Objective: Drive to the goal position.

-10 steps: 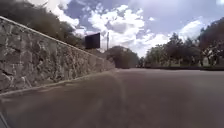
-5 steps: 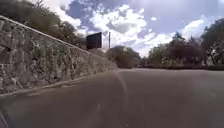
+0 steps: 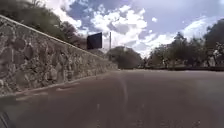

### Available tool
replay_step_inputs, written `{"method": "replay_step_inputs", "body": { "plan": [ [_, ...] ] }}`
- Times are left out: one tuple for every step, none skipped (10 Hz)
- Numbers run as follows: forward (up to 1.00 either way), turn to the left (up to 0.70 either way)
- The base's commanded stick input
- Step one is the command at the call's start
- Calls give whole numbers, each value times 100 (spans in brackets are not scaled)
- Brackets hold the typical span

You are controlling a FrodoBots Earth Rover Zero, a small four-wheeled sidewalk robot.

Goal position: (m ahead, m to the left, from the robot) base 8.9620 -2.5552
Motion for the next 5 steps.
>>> {"method": "replay_step_inputs", "body": {
  "plan": [
    [70,0],
    [70,0],
    [70,0],
    [70,0],
    [70,0]
  ]
}}
